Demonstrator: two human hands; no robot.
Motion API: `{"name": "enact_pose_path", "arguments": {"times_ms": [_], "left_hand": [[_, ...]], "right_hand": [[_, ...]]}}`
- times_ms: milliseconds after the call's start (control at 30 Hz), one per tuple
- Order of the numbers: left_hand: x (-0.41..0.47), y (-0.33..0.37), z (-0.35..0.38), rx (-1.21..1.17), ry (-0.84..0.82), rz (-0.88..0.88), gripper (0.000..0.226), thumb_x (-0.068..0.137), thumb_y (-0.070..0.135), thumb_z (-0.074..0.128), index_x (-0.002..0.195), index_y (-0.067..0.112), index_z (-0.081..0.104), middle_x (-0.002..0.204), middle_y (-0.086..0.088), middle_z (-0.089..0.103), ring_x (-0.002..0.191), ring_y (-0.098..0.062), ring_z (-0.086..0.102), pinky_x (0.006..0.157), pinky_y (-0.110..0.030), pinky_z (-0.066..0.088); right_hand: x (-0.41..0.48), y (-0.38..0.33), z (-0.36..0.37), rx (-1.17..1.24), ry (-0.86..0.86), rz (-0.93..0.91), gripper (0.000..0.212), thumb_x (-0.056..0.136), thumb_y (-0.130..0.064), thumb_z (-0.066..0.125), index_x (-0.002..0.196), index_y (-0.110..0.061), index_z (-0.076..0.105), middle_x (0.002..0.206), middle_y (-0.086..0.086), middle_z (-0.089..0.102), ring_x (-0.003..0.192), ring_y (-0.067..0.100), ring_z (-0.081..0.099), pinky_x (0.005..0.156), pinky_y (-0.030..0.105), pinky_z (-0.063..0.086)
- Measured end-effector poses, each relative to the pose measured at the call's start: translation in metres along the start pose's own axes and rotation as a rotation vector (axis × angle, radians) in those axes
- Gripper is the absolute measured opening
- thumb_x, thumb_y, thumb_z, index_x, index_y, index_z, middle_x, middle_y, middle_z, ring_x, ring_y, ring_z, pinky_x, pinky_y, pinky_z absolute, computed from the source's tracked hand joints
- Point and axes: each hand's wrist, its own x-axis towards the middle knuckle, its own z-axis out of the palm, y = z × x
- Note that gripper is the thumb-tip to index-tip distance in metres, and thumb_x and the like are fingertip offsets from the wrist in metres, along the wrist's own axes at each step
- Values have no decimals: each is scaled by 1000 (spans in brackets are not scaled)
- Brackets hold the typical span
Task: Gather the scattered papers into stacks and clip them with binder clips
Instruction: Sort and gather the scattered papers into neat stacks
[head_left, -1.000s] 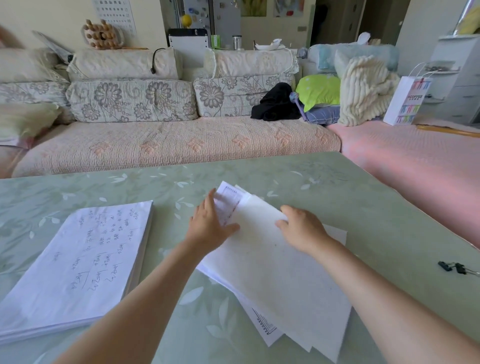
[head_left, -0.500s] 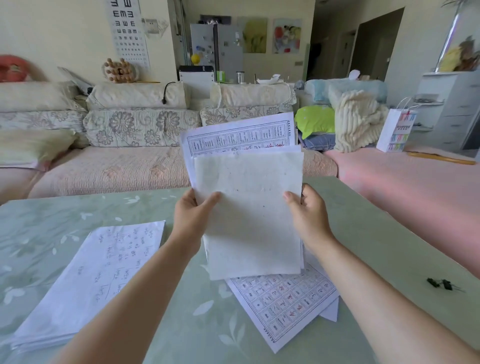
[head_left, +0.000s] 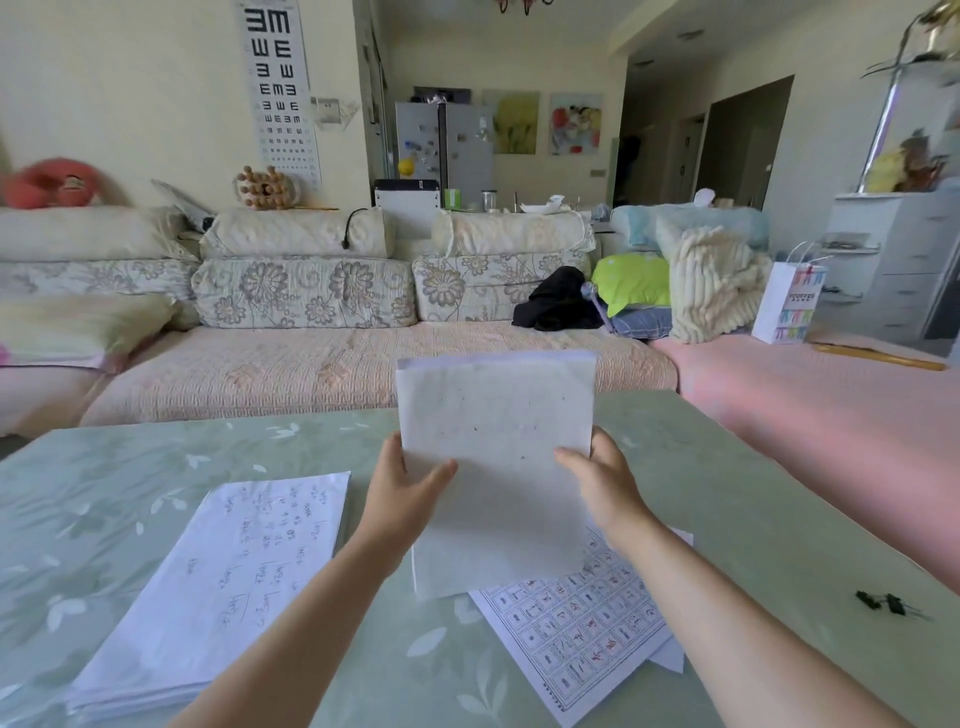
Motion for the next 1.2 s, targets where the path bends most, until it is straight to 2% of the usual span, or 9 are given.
{"name": "enact_pose_path", "arguments": {"times_ms": [67, 167, 333, 600, 733, 867, 967, 1067, 1200], "left_hand": [[-1, -8, 0, 50, -28, -31, 35, 87, 11, 69, 111, 30, 51, 103, 11, 66, 94, -4, 65, 73, -22, 51], [5, -16, -1, 101, -25, -95, 29, 90, 9, 60, 106, 32, 50, 104, 6, 66, 96, -12, 65, 82, -35, 55], [7, -16, -13, 237, -23, -122, 21, 93, 9, 47, 109, 23, 48, 100, 0, 64, 89, -20, 62, 80, -39, 52], [15, 15, -87, 223, -41, -136, 22, 90, 7, 46, 109, 18, 48, 102, -8, 64, 90, -27, 66, 72, -41, 55], [20, 3, -146, 308, 16, -225, 29, 90, 10, 47, 117, 19, 47, 102, -5, 62, 90, -23, 62, 72, -34, 53], [27, -25, -207, 553, 105, -293, 41, 84, 15, 56, 125, 9, 49, 108, -11, 60, 97, -29, 60, 78, -35, 50], [26, -47, -242, 752, 124, -357, 41, 87, 11, 58, 126, 4, 48, 119, -19, 57, 109, -34, 56, 83, -35, 46], [26, -64, -266, 917, 62, -433, 44, 85, 19, 61, 124, 3, 48, 123, -19, 54, 112, -34, 54, 84, -34, 46], [23, -85, -275, 1091, -24, -512, 54, 88, 31, 57, 133, 5, 41, 134, -18, 43, 126, -36, 40, 99, -34, 36]], "right_hand": [[-3, 2, 6, -66, -15, 0, 27, 78, -21, 61, 105, -23, 64, 101, -4, 74, 96, 17, 69, 86, 38, 53], [-3, 4, 13, -107, 33, 9, 25, 84, -3, 57, 103, -18, 60, 98, 1, 71, 83, 17, 63, 70, 30, 47], [-1, 9, 29, -251, 30, 52, 31, 80, 3, 48, 100, -19, 56, 90, -2, 65, 80, 20, 58, 62, 28, 42], [-8, -7, 83, -184, -16, 110, 37, 85, 0, 55, 113, -22, 42, 98, -5, 59, 81, 17, 59, 65, 30, 43], [-11, -2, 142, -140, -117, 257, 44, 83, -1, 54, 118, -25, 40, 107, 1, 60, 96, 26, 65, 82, 40, 54], [-20, 8, 218, -122, -226, 341, 39, 76, -1, 48, 114, -9, 52, 107, 16, 66, 90, 33, 67, 64, 31, 55], [-29, 13, 265, -218, -280, 336, 46, 73, -9, 45, 118, -8, 52, 106, 10, 64, 84, 26, 62, 55, 22, 46], [-34, 22, 295, -349, -285, 331, 55, 62, -15, 37, 113, -4, 56, 96, 5, 58, 76, 23, 50, 62, 23, 42], [-35, 34, 307, -757, -289, 374, 34, 86, -13, 46, 119, -8, 55, 120, 11, 55, 107, 31, 57, 77, 30, 49]]}}
